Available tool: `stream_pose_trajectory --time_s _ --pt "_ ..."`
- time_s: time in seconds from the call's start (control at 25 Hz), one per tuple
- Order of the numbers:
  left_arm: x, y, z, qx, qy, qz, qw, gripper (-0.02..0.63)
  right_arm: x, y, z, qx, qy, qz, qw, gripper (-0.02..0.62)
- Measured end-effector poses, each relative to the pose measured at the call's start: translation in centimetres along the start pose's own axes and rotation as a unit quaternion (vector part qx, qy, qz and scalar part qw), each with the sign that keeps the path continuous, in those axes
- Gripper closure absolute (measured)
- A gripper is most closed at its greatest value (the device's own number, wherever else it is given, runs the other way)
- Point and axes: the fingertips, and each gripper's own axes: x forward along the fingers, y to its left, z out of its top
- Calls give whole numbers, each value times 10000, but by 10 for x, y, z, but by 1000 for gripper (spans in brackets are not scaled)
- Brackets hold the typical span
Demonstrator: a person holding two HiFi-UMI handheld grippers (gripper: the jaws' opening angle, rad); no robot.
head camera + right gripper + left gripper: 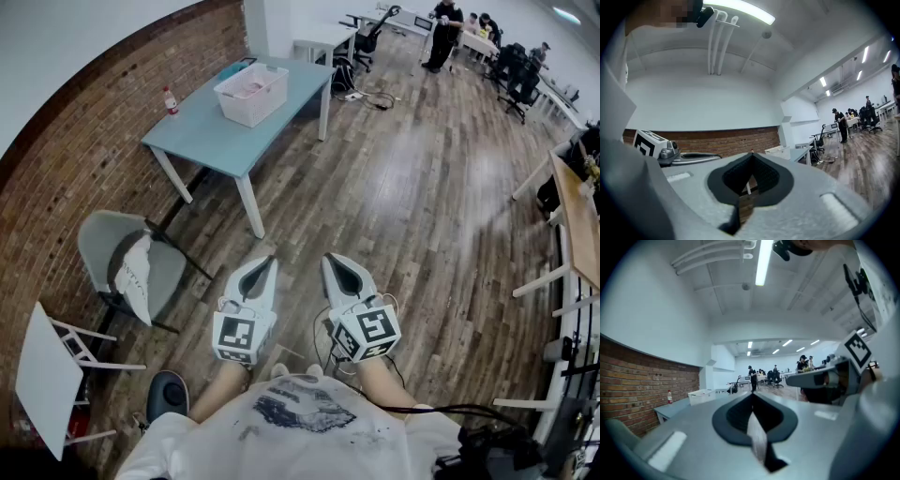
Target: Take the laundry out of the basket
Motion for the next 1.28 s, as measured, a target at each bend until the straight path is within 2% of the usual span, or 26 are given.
stream_pose_trajectory --time_s 0.48,0.76,1.0,1.28 --pt "22 -15 -6 -54 19 2 10000 615 -11 -30 -3 76 -29 -2 10000 597" --pt "47 -4 -9 -67 18 -32 10000 615 10 -48 -5 130 41 4 9999 597" --pt "102 36 -22 -56 -10 -114 9999 615 70 -76 -15 159 83 -18 9998 597" --pt "208 118 -43 -120 29 -315 9994 615 188 -131 -27 141 197 -174 9996 597"
